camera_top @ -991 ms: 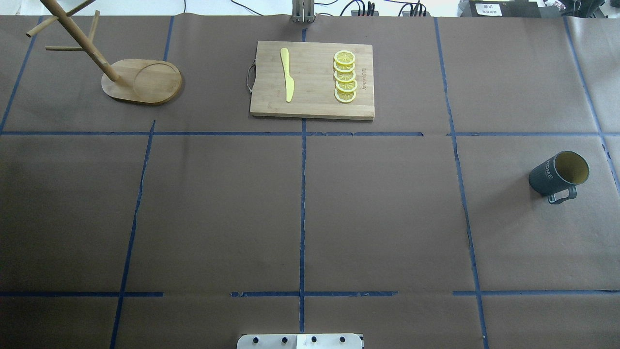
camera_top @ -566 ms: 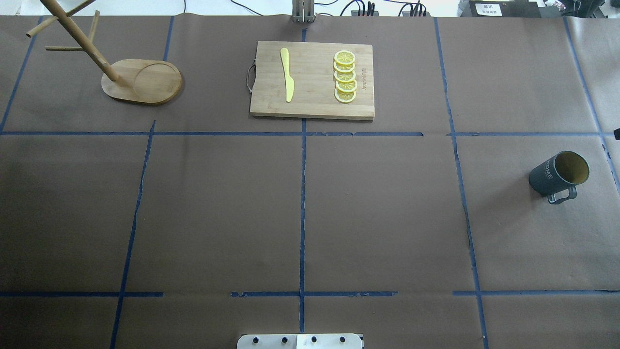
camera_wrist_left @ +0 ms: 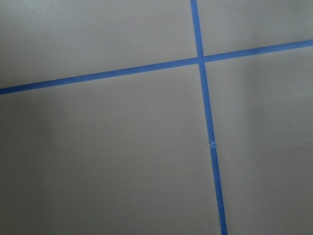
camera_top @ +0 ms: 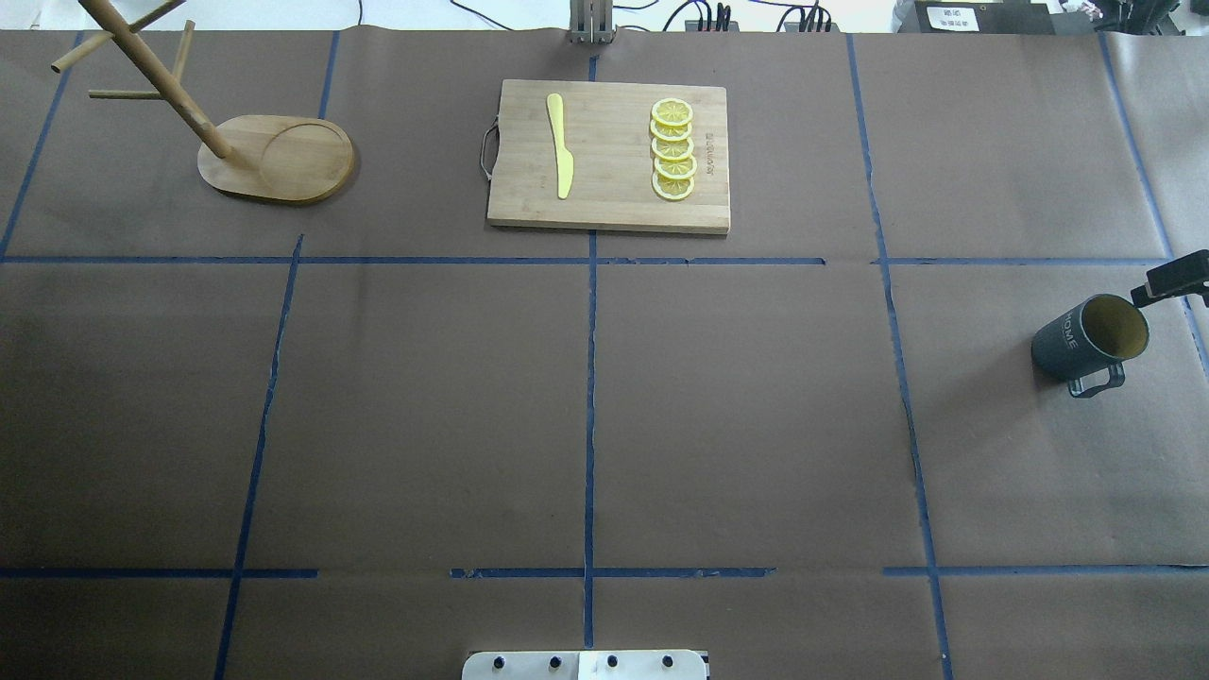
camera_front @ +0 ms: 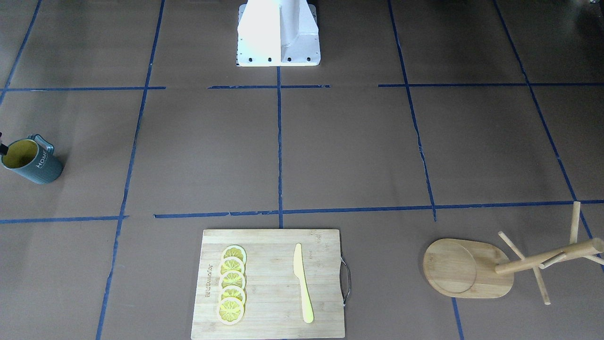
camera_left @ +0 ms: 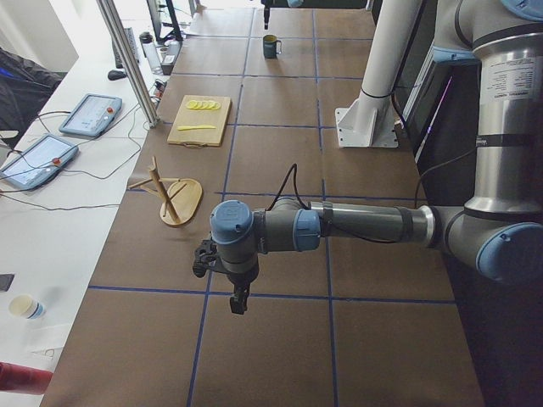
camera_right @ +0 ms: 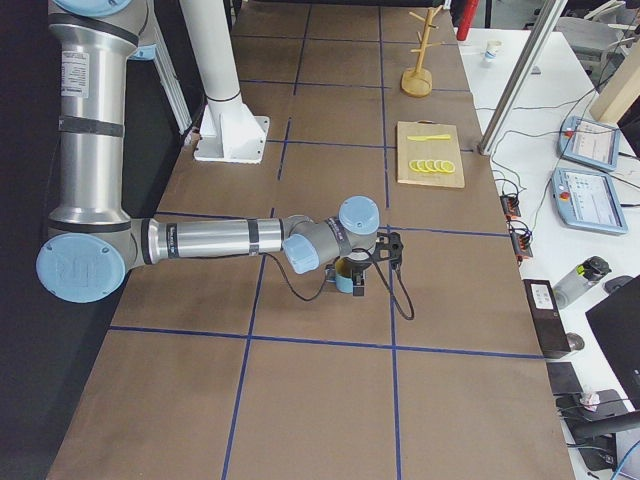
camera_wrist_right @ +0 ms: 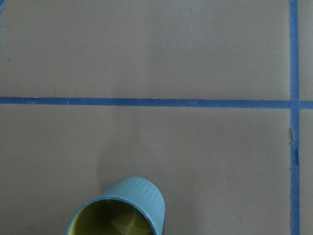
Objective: Hang cup on storage rack
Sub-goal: 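Lower the right gripper onto the teal mug rim and grasp it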
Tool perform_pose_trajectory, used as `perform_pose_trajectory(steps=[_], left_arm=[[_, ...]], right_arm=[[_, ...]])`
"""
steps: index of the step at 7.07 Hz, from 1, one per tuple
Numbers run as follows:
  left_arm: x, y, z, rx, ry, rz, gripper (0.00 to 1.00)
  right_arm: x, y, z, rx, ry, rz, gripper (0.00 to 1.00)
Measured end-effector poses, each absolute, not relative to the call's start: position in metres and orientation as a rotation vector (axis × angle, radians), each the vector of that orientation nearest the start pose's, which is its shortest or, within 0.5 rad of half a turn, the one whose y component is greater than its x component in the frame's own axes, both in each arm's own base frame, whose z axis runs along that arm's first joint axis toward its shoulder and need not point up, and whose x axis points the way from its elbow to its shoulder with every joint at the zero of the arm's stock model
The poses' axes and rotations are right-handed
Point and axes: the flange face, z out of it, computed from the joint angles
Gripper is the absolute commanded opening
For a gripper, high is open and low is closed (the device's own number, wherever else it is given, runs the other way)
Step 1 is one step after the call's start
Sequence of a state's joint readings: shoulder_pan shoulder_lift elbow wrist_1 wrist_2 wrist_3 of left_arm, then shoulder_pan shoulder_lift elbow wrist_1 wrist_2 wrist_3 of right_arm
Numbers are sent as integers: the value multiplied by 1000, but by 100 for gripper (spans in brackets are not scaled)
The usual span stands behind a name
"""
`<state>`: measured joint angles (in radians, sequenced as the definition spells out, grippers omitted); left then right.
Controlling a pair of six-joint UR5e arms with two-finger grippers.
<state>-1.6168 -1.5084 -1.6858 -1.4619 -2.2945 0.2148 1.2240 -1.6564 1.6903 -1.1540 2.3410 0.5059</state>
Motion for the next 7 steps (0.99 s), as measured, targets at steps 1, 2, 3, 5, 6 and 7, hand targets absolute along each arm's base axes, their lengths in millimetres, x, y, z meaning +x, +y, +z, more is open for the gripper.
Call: perform_pose_trajectory(steps=[1,2,3,5,6,7], left_arm=[[-89,-457,646,42,724,141,100],[-89,-458,645,42,724,142,100],[-89,-458,645,43,724,142,100],[-89,-460,643,47,724,143,100],[-89,-460,643,48,723,144,100],[-89,-461,642,50,723,144,100]], right_arm=[[-111,-468,597,68,-854,-38,100],[-117,-467,603,55,-845,-46,100],[-122,-466,608,43,-840,-50,100],[-130,-466,614,27,-836,-58,43],[-132,-467,614,24,-838,-61,13],[-133,-467,614,22,-840,-63,1]])
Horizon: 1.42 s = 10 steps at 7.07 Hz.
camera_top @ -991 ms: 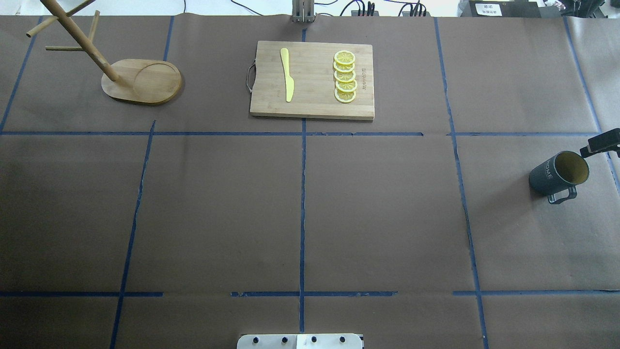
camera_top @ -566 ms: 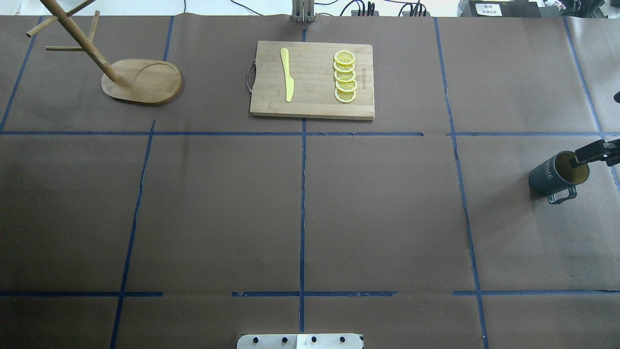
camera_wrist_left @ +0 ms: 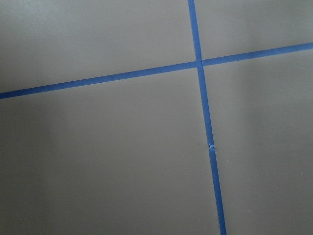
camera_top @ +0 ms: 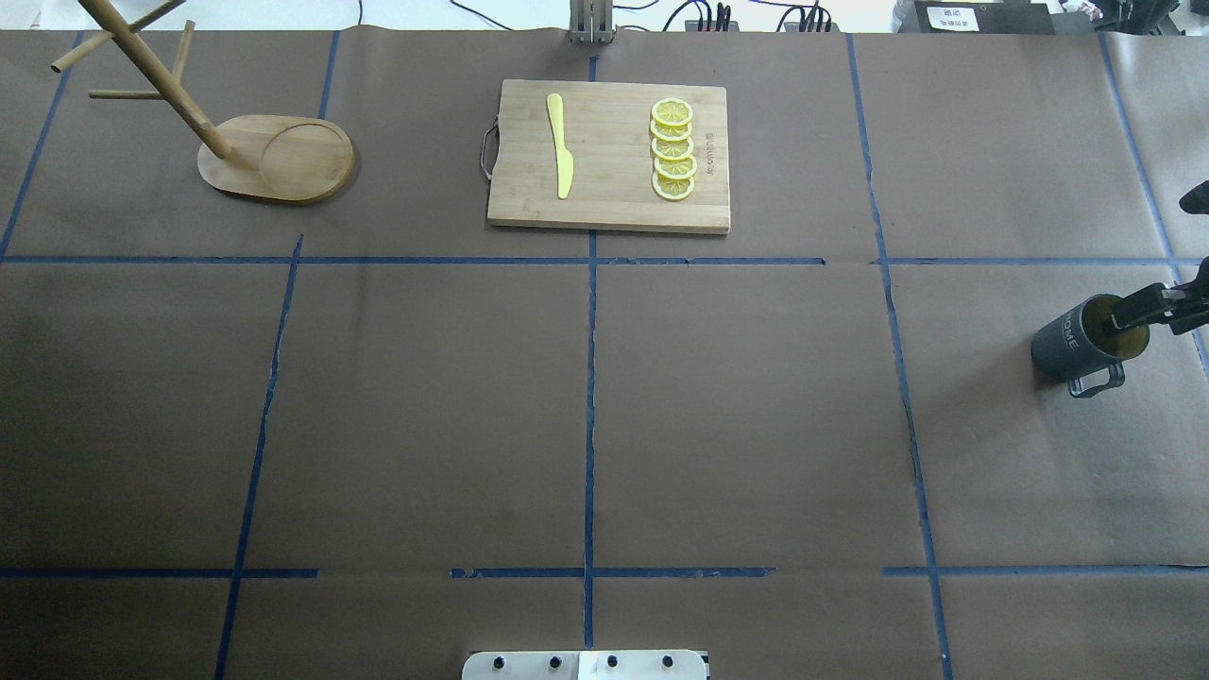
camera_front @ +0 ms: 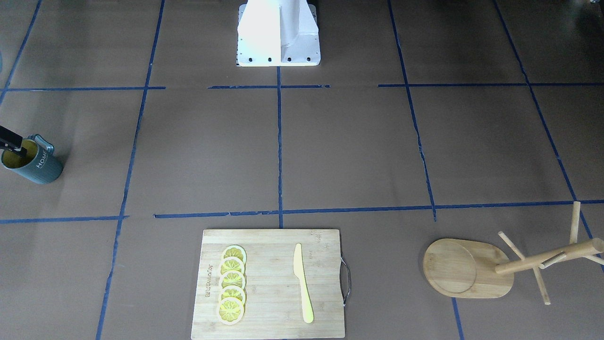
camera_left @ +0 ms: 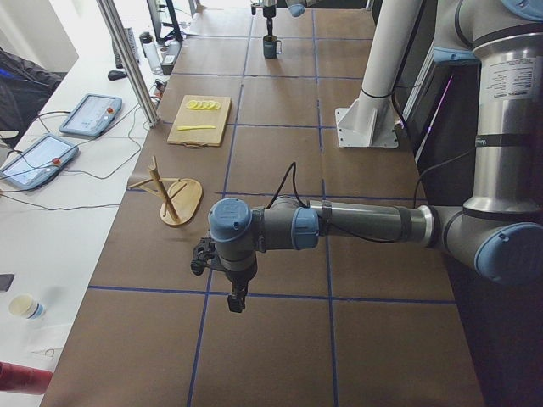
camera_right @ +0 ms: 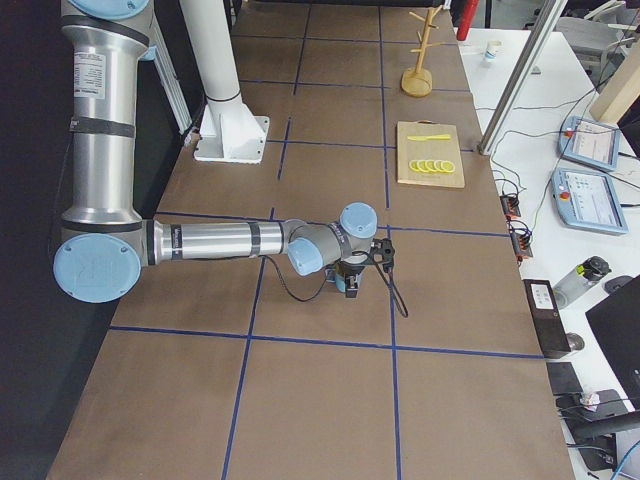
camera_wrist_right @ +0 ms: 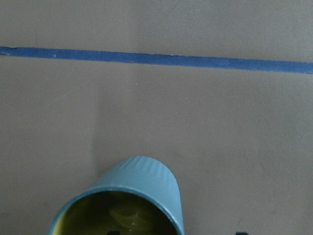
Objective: Hang cup on storage rack
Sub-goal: 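Lower the right gripper onto the teal mug rim and grasp it, then carry the teal mug with the right gripper to the table center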
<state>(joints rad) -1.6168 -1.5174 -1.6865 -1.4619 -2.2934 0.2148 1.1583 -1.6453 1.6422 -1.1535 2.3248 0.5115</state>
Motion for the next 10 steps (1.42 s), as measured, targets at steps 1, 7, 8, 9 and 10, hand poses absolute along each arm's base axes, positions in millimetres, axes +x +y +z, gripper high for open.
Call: perform_pose_trajectory(steps=[1,7,8,9,10], left_arm=[[-89,-463,641,52,722,145,100],[-89,-470,634,63,720,149,100],[-89,-470,634,63,720,150,100],[-89,-470,634,64,720,150,100],[-89,-471,634,64,720,150,100]], right_arm=[[-133,-467,615,21,-840,-63,0],[-83,-504,568,1,-885,64,0],[-81,-521,526,-29,-876,93,0],[-84,-536,478,-66,-866,123,0],[-98,-547,436,-101,-864,162,0]])
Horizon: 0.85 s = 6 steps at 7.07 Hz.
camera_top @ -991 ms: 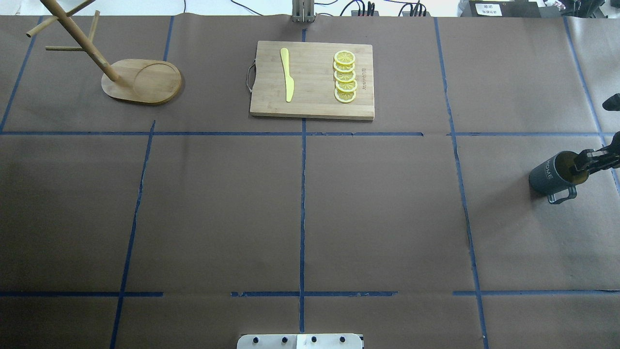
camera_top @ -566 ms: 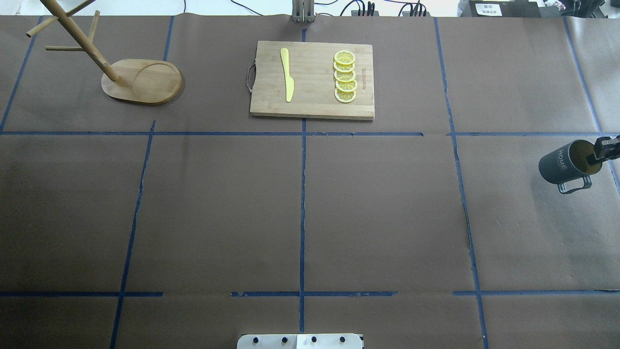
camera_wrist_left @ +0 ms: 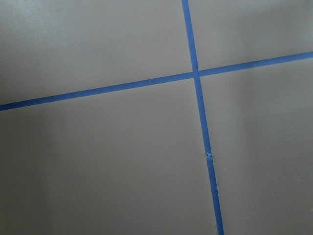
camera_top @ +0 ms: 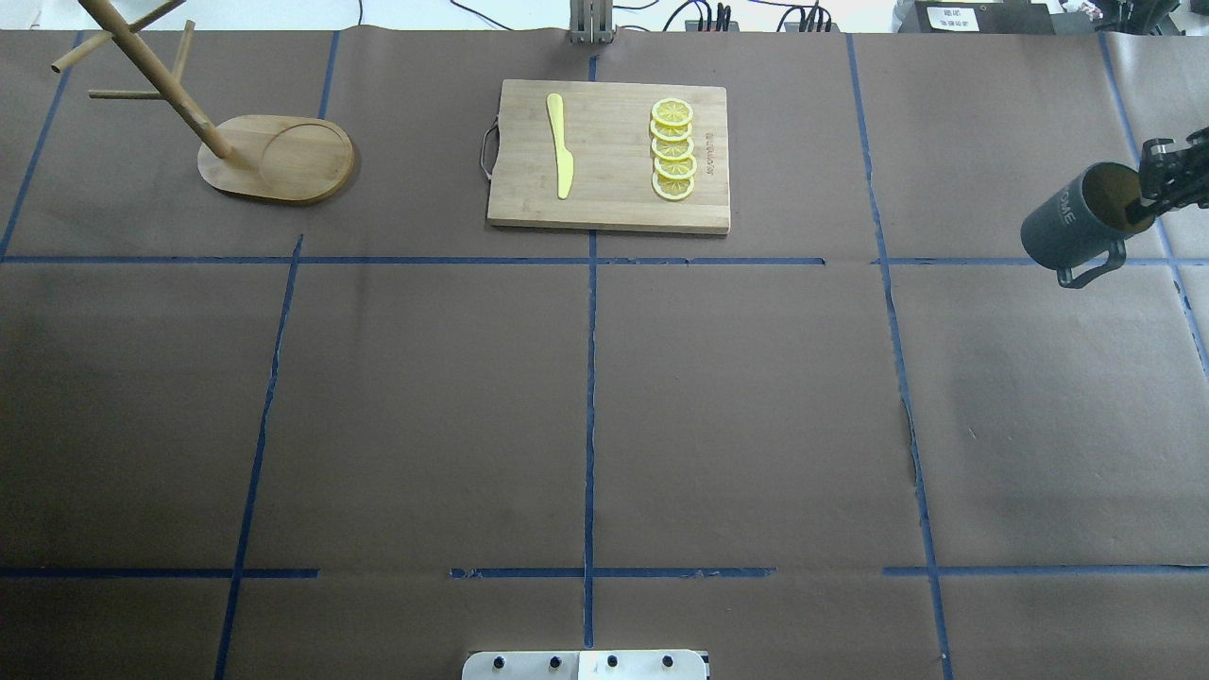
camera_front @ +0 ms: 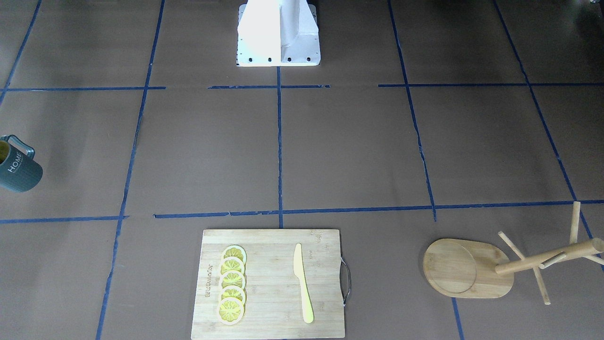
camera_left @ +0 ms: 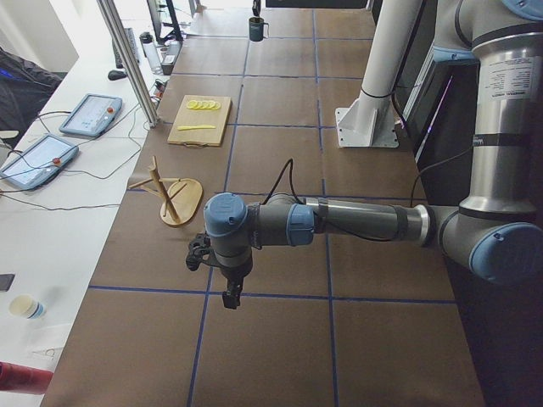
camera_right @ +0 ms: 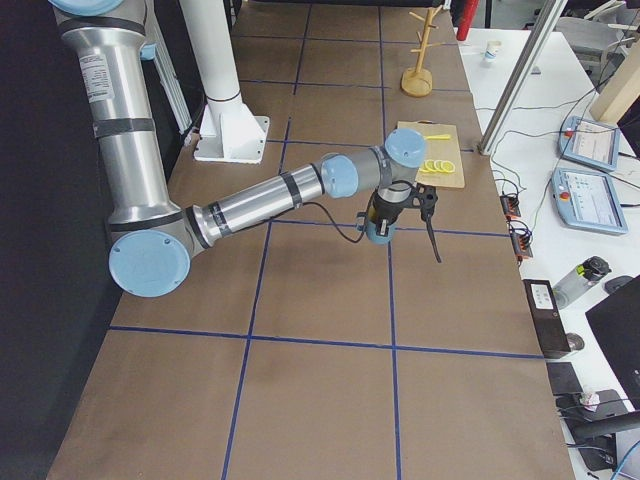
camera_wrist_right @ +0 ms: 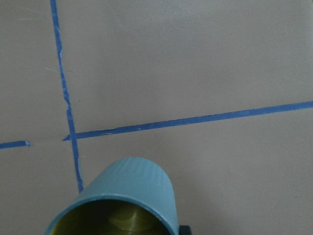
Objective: Hang cup on storage rack
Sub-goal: 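Carry the teal mug with the right gripper to the table center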
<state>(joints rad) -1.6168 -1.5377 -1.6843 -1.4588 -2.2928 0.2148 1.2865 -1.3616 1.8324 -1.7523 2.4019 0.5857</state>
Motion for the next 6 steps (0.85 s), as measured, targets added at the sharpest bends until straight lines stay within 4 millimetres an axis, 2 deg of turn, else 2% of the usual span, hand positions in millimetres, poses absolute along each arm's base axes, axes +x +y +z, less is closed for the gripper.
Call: perform_pose_trajectory(steps=[1,3,4,5,6], left_arm=[[-89,-470,634,64,721,150,100],[-89,-470,634,62,721,149,100],[-89,-470,634,62,721,149,100],[-89,-470,634,63,721,149,100],[-89,-470,634,62,722,149,100]], right_arm=[[-129,-554,399,-144,-868,214,3],[-220,-549,327,-252,-858,365,4],[-272,-537,292,-289,-840,434,4],[-329,-517,256,-304,-818,485,4],[-379,-494,225,-304,-807,527,4]])
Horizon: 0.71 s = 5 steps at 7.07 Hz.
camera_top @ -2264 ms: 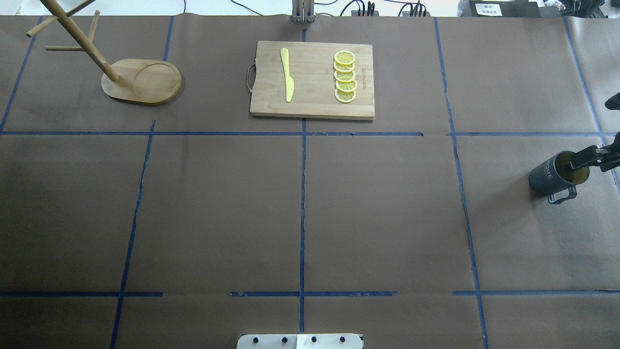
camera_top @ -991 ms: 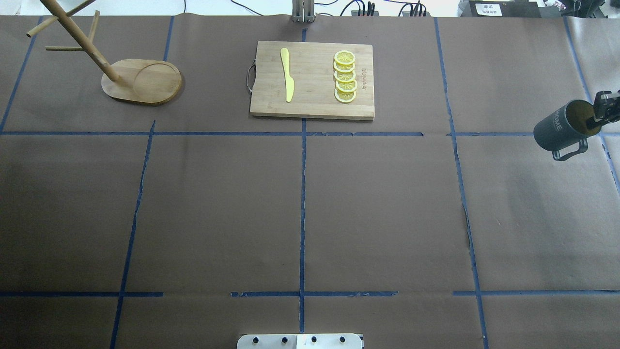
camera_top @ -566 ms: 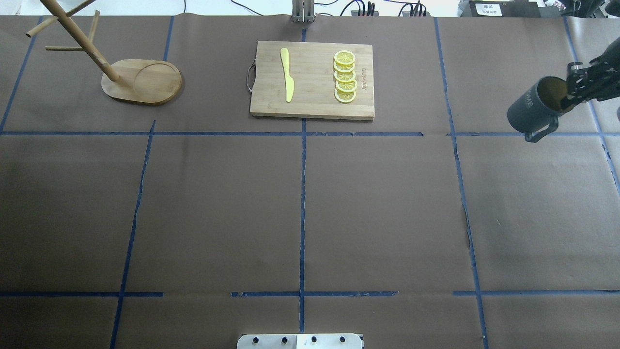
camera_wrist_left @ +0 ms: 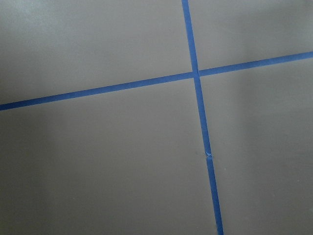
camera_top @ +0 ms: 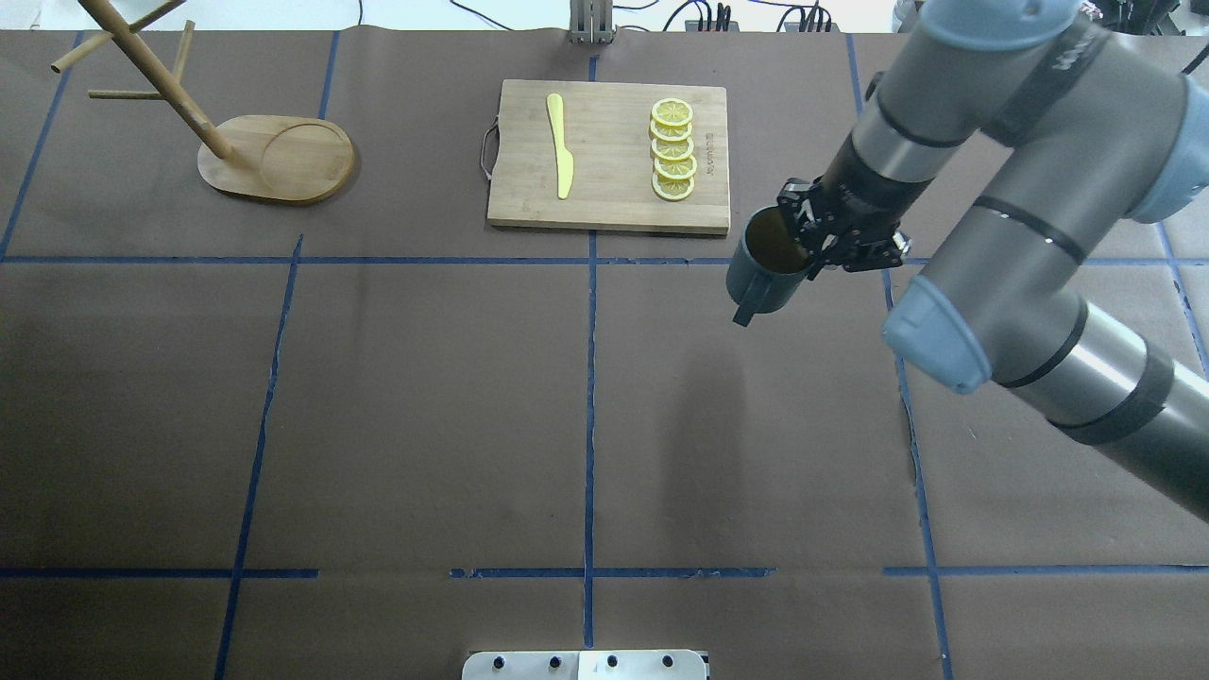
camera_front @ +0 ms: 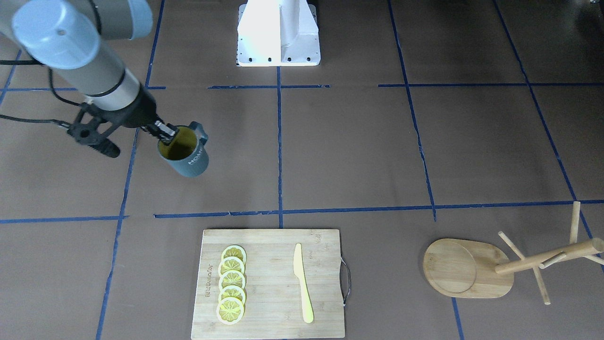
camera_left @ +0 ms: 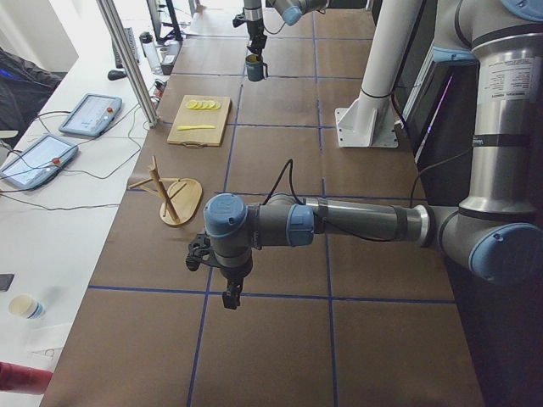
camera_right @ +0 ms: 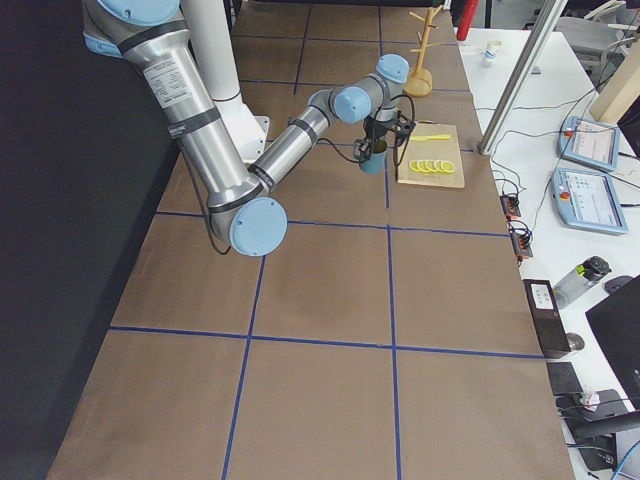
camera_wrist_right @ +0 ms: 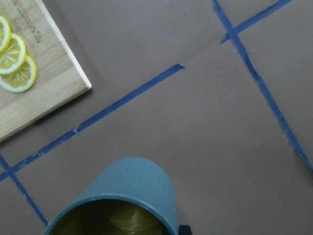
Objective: Hang cup on storage rack
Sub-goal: 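Carry the teal mug with the right gripper to the table center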
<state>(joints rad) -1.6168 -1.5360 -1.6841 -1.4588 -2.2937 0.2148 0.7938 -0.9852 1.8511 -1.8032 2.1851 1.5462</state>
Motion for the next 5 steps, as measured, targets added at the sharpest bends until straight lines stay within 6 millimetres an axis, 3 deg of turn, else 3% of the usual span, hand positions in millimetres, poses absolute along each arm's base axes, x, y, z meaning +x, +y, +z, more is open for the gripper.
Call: perform_pose_trajectory(steps=[1,3,5], left_arm=[[-89,-469,635,62,722,149,100],[-89,-469,636,60,723,148,100],[-89,-469,636,58,723,147,100]], right_arm=[[-417,-472,202,-317,-818,581,3],[-484,-442,174,-358,-825,758,3],[-536,-440,153,-401,-787,942,3]])
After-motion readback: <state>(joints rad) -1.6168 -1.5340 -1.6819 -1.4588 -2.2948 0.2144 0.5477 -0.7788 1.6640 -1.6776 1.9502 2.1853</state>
